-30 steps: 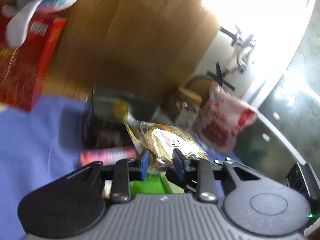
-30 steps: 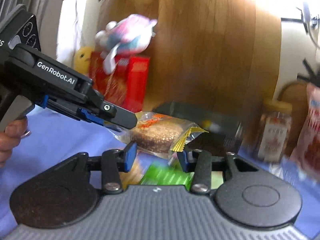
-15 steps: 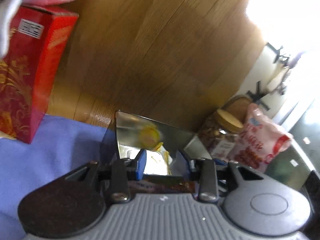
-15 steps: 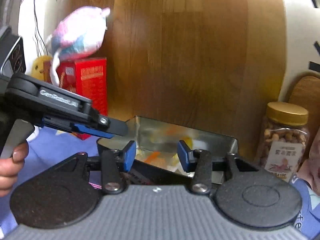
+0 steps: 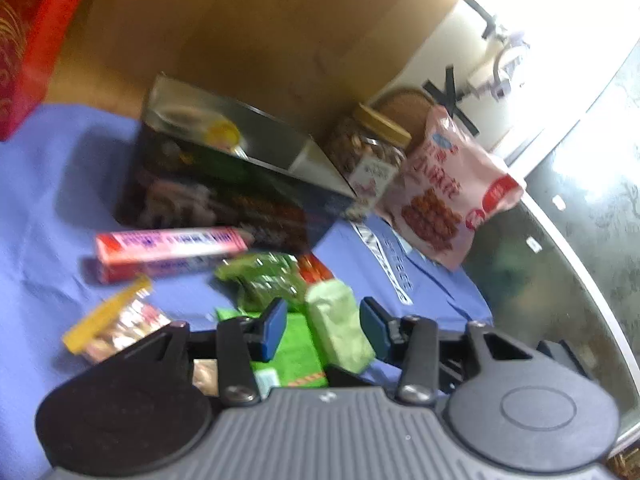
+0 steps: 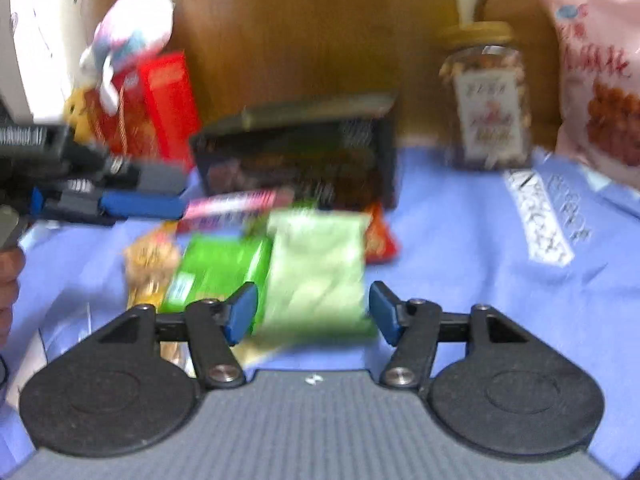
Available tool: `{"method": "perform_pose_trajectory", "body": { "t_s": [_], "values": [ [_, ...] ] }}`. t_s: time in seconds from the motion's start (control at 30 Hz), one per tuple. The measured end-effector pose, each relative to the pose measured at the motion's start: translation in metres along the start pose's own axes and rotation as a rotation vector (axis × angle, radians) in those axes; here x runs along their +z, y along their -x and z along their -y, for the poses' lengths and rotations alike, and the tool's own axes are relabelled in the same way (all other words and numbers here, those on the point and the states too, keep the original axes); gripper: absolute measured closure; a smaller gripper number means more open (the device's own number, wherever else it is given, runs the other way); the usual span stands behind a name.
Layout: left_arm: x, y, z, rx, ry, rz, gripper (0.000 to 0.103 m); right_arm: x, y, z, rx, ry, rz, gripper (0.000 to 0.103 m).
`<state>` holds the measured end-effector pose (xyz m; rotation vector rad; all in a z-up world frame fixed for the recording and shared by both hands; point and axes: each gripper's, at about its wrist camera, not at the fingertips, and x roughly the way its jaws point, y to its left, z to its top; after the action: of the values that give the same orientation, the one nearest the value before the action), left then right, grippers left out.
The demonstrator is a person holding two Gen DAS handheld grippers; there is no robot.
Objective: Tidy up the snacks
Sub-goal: 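Grasp the pale green square packet with the left tool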
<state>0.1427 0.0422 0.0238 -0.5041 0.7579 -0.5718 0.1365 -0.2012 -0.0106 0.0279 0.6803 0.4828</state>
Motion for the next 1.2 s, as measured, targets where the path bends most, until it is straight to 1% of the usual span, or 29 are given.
{"method": "perform_pose_trajectory", "body": {
  "t_s": [0.03, 0.1, 0.13, 0.17, 0.2, 0.23, 0.27, 0.3, 0.33, 0.37, 0.4, 0.43, 0.5, 0.57, 0.63, 0.73, 0.83, 0.87, 0.9, 0.93, 0.97, 1.0, 1.07, 1.13, 1.17, 1.2],
  "values": [
    [-0.003, 0.0, 0.003, -0.003, 0.0, -0.004, 0.062, -0.003, -0.001, -0.007, -0.027, 0.048, 0.003, 0.041],
    [-0.007, 0.005, 0.009, -0.01, -0.01, -0.003, 0.062, -0.003, 0.004, -0.014, -0.029, 0.096, -0.001, 0.048],
    [-0.009, 0.007, 0.012, -0.012, -0.019, -0.004, 0.061, -0.004, 0.01, -0.014, -0.007, 0.116, -0.004, 0.048],
    [-0.01, 0.009, 0.016, -0.017, -0.03, -0.009, 0.058, -0.006, 0.017, -0.016, 0.013, 0.153, -0.004, 0.048],
    [-0.013, 0.01, 0.019, -0.025, -0.046, -0.017, 0.056, -0.008, 0.026, -0.017, 0.046, 0.211, -0.005, 0.048],
    [-0.015, 0.01, 0.024, -0.031, -0.061, -0.025, 0.054, -0.011, 0.036, -0.018, 0.101, 0.281, -0.019, 0.048],
    [-0.018, 0.007, 0.029, -0.034, -0.079, -0.036, 0.054, -0.016, 0.045, -0.016, 0.134, 0.345, -0.027, 0.047],
    [-0.019, 0.004, 0.034, -0.035, -0.094, -0.046, 0.054, -0.019, 0.054, -0.015, 0.125, 0.404, -0.021, 0.043],
    [-0.021, -0.001, 0.039, -0.036, -0.108, -0.057, 0.054, -0.022, 0.061, -0.014, 0.088, 0.453, -0.011, 0.04],
    [-0.022, -0.005, 0.043, -0.033, -0.112, -0.065, 0.054, -0.026, 0.067, -0.011, 0.041, 0.48, 0.003, 0.034],
    [-0.024, -0.009, 0.045, -0.033, -0.11, -0.075, 0.054, -0.027, 0.071, -0.007, -0.007, 0.479, 0.02, 0.033],
    [-0.026, -0.013, 0.046, -0.038, -0.104, -0.084, 0.054, -0.027, 0.075, -0.001, -0.045, 0.443, 0.028, 0.033],
    [-0.03, -0.019, 0.05, -0.04, -0.099, -0.102, 0.054, -0.029, 0.083, 0.009, -0.083, 0.333, 0.034, 0.034],
    [-0.035, -0.021, 0.052, -0.029, -0.106, -0.116, 0.054, -0.037, 0.091, 0.013, -0.074, 0.247, 0.057, 0.034],
    [-0.042, -0.02, 0.053, -0.03, -0.113, -0.125, 0.05, -0.046, 0.093, 0.008, -0.045, 0.201, 0.068, 0.035],
    [-0.053, -0.016, 0.052, -0.027, -0.11, -0.131, 0.046, -0.055, 0.09, -0.007, -0.025, 0.214, 0.077, 0.037],
    [-0.062, -0.019, 0.048, 0.0, -0.08, -0.152, 0.042, -0.052, 0.077, -0.017, -0.031, 0.244, 0.036, 0.037],
    [-0.065, -0.023, 0.045, -0.002, -0.065, -0.167, 0.042, -0.05, 0.069, -0.016, -0.03, 0.247, 0.007, 0.037],
    [-0.068, -0.028, 0.042, -0.009, -0.048, -0.183, 0.043, -0.05, 0.065, -0.013, -0.017, 0.233, 0.003, 0.036],
    [-0.071, -0.03, 0.041, -0.019, -0.04, -0.18, 0.051, -0.049, 0.062, -0.009, 0.005, 0.207, -0.001, 0.037],
    [-0.074, -0.032, 0.044, -0.01, -0.058, -0.175, 0.054, -0.047, 0.061, -0.008, 0.016, 0.194, -0.002, 0.039],
    [-0.075, -0.032, 0.046, -0.005, -0.069, -0.173, 0.054, -0.047, 0.06, -0.01, 0.019, 0.199, -0.002, 0.046],
    [-0.078, -0.033, 0.051, 0.016, -0.081, -0.162, 0.054, -0.049, 0.062, -0.012, 0.041, 0.204, 0.008, 0.056],
    [-0.079, -0.034, 0.053, 0.028, -0.078, -0.158, 0.054, -0.05, 0.063, -0.011, 0.027, 0.189, 0.015, 0.063],
    [-0.079, -0.034, 0.054, 0.031, -0.073, -0.156, 0.054, -0.05, 0.063, -0.01, 0.023, 0.173, 0.019, 0.068],
    [-0.08, -0.033, 0.054, 0.032, -0.07, -0.153, 0.054, -0.05, 0.064, -0.009, 0.021, 0.156, 0.022, 0.07]
  ]
}}
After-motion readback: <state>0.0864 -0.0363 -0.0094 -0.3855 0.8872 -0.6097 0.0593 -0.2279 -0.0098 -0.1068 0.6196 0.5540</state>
